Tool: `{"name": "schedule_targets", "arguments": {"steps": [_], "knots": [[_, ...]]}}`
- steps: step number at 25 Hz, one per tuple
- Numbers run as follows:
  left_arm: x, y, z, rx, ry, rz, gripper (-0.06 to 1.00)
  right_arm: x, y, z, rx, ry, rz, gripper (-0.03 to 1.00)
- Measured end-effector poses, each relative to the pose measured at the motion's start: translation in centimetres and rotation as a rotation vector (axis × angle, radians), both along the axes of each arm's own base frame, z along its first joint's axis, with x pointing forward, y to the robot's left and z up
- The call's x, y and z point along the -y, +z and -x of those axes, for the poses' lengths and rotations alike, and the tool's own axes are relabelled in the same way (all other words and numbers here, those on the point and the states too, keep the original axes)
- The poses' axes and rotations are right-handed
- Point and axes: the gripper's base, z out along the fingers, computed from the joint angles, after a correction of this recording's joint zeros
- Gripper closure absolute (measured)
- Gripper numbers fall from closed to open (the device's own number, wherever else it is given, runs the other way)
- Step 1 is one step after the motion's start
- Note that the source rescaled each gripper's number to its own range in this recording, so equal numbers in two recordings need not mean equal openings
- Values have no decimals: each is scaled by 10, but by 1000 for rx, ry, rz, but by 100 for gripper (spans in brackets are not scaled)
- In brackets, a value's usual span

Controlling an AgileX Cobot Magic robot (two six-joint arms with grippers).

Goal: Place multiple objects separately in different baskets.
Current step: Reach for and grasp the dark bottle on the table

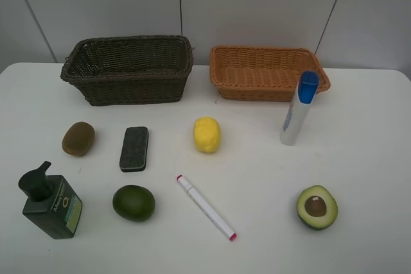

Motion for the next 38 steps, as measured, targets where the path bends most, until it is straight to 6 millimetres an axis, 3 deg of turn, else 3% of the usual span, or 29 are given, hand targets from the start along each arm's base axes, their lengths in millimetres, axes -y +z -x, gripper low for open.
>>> {"name": "schedule_targets", "arguments": {"steps": [33, 38], "knots": [[0, 0, 0, 0, 0, 0, -6, 0, 0, 0, 0, 0, 0, -3], [0, 5, -19, -134, 3, 11, -6, 0, 0, 0, 0, 0, 0, -3]]}}
